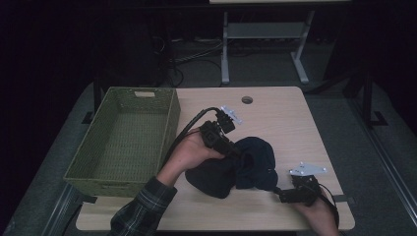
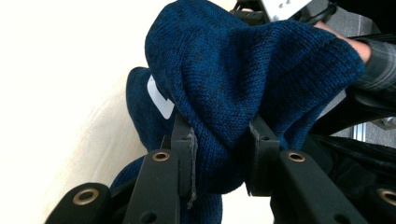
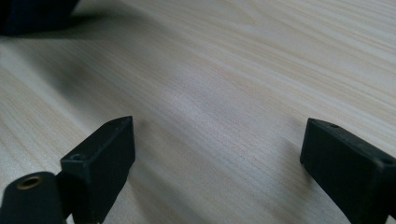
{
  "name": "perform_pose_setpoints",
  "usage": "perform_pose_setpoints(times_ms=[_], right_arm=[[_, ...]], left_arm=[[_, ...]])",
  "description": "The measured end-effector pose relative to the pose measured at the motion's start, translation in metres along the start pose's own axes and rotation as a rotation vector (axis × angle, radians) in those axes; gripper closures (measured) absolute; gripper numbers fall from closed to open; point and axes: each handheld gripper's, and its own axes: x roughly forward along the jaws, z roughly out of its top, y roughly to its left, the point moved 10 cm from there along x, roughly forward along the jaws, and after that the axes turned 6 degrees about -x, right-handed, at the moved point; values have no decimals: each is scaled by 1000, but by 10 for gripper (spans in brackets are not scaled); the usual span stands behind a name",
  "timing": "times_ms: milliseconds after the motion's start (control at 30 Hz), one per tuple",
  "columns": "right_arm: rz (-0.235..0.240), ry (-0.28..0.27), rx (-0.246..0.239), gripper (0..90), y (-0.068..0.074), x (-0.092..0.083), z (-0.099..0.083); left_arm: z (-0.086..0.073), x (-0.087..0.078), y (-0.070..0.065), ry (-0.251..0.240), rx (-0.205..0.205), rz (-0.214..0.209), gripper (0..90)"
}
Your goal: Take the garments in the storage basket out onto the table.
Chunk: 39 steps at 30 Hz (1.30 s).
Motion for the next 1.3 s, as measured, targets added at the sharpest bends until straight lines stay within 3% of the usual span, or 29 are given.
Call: perform_pose_setpoints(times_ms=[333,500,800,967,1300], right_arm=[[-1,1,-2,99,0,0,0],[-1,2,1,99,0,0,0],[-1,0,-2,99,0,0,0],[-2,0,-2,99,-1,0,0],[-2,0,-3,99,-1,0,0]], left_arm=[[-10,30,31,16,-53,4,690],[-13,39,44,6,-70,30,685],[-28,57,70,38,-102,110,675],[-36,68,79,56,-116,135,672],[-41,74,82,54,-129,133,645]])
